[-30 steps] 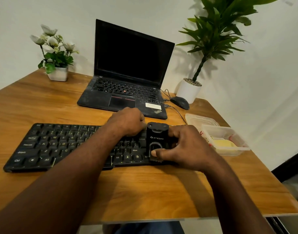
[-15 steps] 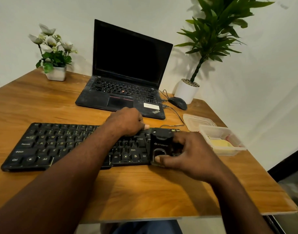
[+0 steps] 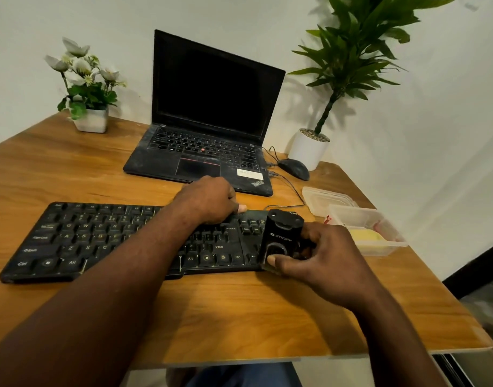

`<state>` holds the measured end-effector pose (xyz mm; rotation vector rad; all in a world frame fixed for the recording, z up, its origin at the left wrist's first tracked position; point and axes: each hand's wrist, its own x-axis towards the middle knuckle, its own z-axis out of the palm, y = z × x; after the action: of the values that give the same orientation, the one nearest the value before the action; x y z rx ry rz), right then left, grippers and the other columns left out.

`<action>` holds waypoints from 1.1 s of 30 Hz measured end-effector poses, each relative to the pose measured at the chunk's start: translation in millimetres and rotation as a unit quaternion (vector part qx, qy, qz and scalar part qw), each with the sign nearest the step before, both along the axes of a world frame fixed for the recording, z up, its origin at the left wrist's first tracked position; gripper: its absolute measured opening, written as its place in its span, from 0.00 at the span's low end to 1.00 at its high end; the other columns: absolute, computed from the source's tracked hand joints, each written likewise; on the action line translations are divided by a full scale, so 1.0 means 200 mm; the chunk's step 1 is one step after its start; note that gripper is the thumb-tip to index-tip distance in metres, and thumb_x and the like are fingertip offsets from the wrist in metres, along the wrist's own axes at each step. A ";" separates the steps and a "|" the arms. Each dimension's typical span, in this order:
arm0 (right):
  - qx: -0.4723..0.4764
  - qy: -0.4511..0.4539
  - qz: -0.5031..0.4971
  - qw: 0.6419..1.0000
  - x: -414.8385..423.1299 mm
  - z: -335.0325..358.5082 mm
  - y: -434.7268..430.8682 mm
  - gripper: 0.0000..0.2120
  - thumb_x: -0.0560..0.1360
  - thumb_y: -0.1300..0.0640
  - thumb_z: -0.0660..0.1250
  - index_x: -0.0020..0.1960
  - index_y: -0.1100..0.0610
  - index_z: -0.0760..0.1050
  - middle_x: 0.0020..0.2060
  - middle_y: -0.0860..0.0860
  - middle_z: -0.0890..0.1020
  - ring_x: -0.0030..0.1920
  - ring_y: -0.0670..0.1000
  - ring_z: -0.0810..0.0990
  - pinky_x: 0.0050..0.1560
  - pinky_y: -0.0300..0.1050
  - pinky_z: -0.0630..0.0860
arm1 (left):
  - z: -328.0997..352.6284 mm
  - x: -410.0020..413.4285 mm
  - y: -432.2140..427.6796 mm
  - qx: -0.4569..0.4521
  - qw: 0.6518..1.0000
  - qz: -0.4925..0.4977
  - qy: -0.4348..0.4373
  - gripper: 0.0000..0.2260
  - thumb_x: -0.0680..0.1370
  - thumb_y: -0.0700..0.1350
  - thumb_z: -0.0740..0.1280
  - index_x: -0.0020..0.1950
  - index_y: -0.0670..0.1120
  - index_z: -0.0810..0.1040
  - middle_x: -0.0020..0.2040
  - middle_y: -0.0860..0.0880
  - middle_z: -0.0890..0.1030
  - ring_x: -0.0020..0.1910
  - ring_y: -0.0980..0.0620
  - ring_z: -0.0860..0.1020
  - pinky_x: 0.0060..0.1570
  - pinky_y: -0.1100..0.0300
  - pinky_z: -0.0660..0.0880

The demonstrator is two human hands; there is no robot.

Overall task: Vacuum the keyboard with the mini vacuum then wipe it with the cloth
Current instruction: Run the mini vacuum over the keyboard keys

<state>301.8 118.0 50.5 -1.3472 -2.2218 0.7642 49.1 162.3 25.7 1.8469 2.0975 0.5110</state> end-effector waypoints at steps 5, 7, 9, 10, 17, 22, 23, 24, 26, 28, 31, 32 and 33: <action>0.044 0.002 -0.034 0.998 0.06 0.01 0.01 0.15 0.71 0.50 0.80 0.52 0.41 0.78 0.37 0.40 0.81 0.38 0.28 0.77 0.31 0.26 0.70 | 0.00 0.00 0.00 0.001 1.000 0.000 0.000 0.09 0.81 0.55 0.69 0.41 0.58 0.79 0.45 0.53 0.82 0.46 0.52 0.80 0.55 0.45 0.80; 0.007 -0.004 -0.026 1.000 0.07 0.02 0.01 0.17 0.70 0.49 0.80 0.56 0.45 0.80 0.42 0.42 0.84 0.41 0.33 0.81 0.34 0.29 0.74 | 0.00 0.00 0.00 0.003 1.000 0.000 -0.002 0.10 0.81 0.55 0.69 0.40 0.58 0.79 0.45 0.54 0.83 0.46 0.52 0.80 0.55 0.45 0.80; 0.000 0.000 -0.023 1.000 0.09 0.03 0.01 0.18 0.69 0.50 0.81 0.57 0.48 0.81 0.43 0.42 0.85 0.42 0.36 0.83 0.34 0.30 0.75 | 0.00 0.00 -0.01 0.003 1.000 -0.001 -0.001 0.11 0.81 0.56 0.69 0.39 0.58 0.79 0.45 0.53 0.83 0.47 0.52 0.80 0.55 0.45 0.80; 0.017 0.008 -0.030 0.999 0.10 0.05 0.02 0.17 0.70 0.50 0.80 0.56 0.47 0.81 0.42 0.41 0.85 0.40 0.34 0.82 0.33 0.29 0.73 | 0.00 0.00 -0.01 0.001 1.000 -0.001 -0.001 0.11 0.81 0.57 0.69 0.40 0.57 0.79 0.45 0.53 0.83 0.47 0.52 0.80 0.55 0.45 0.80; 0.041 0.001 -0.044 0.998 -0.05 -0.01 0.04 0.22 0.70 0.46 0.80 0.62 0.46 0.80 0.50 0.42 0.85 0.47 0.39 0.83 0.45 0.40 0.83 | 0.01 0.00 -0.01 0.004 1.000 -0.002 -0.003 0.11 0.81 0.55 0.68 0.39 0.58 0.78 0.44 0.53 0.83 0.45 0.52 0.80 0.53 0.45 0.81; 0.074 -0.072 -0.027 0.994 -0.14 0.04 0.12 0.24 0.69 0.44 0.80 0.64 0.47 0.81 0.50 0.43 0.85 0.48 0.43 0.83 0.49 0.51 0.85 | 0.00 0.00 -0.01 0.005 1.000 -0.004 -0.001 0.11 0.81 0.53 0.68 0.38 0.56 0.79 0.42 0.53 0.83 0.43 0.52 0.80 0.52 0.45 0.81; 0.080 -0.077 -0.024 0.994 -0.15 0.04 0.14 0.24 0.69 0.44 0.80 0.63 0.47 0.81 0.48 0.42 0.85 0.46 0.42 0.84 0.48 0.51 0.85 | 0.00 0.00 -0.01 0.004 1.000 -0.005 -0.002 0.11 0.81 0.53 0.67 0.38 0.56 0.80 0.42 0.53 0.83 0.43 0.52 0.80 0.52 0.45 0.81; 0.070 -0.071 -0.018 0.995 -0.16 0.04 0.15 0.24 0.69 0.44 0.80 0.63 0.47 0.81 0.47 0.42 0.85 0.45 0.42 0.84 0.47 0.50 0.85 | 0.01 0.00 -0.01 0.004 1.000 -0.006 -0.002 0.12 0.81 0.53 0.67 0.39 0.56 0.80 0.42 0.53 0.83 0.42 0.52 0.80 0.52 0.45 0.81; 0.023 -0.054 0.004 0.998 -0.13 0.05 0.17 0.24 0.69 0.46 0.81 0.62 0.48 0.81 0.46 0.43 0.86 0.44 0.42 0.85 0.46 0.45 0.85 | 0.01 0.00 -0.01 0.002 1.000 -0.006 -0.005 0.11 0.81 0.54 0.68 0.39 0.56 0.80 0.42 0.53 0.82 0.43 0.52 0.80 0.52 0.45 0.81; -0.027 -0.049 0.037 0.998 -0.06 0.09 0.18 0.21 0.68 0.50 0.82 0.59 0.49 0.83 0.45 0.45 0.87 0.44 0.43 0.86 0.45 0.44 0.85 | 0.02 0.00 -0.01 -0.001 1.000 -0.004 -0.009 0.11 0.81 0.55 0.69 0.40 0.55 0.80 0.42 0.53 0.82 0.44 0.52 0.80 0.53 0.45 0.80; -0.070 -0.059 0.068 0.994 0.00 0.16 0.22 0.15 0.68 0.52 0.82 0.52 0.49 0.83 0.44 0.46 0.88 0.44 0.44 0.87 0.43 0.42 0.83 | 0.01 0.00 -0.01 0.000 1.000 -0.003 -0.007 0.12 0.81 0.57 0.69 0.38 0.56 0.79 0.42 0.53 0.82 0.45 0.51 0.80 0.53 0.45 0.80; -0.062 -0.059 0.067 0.994 0.00 0.16 0.23 0.14 0.68 0.51 0.82 0.51 0.48 0.83 0.43 0.45 0.88 0.43 0.43 0.87 0.41 0.40 0.82 | 0.01 0.00 -0.01 0.000 1.000 -0.003 -0.007 0.12 0.81 0.57 0.69 0.38 0.56 0.79 0.42 0.53 0.82 0.45 0.51 0.80 0.54 0.45 0.80; -0.043 -0.058 0.063 0.995 -0.02 0.15 0.23 0.14 0.68 0.51 0.82 0.51 0.46 0.83 0.42 0.44 0.87 0.42 0.42 0.86 0.39 0.38 0.80 | 0.01 0.00 -0.02 -0.001 1.000 -0.003 -0.009 0.11 0.81 0.56 0.69 0.39 0.56 0.80 0.42 0.53 0.82 0.44 0.51 0.80 0.53 0.45 0.80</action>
<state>297.3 164.0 80.0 -1.3318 -2.4097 0.8564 49.3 159.3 28.2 1.8399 2.0794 0.5210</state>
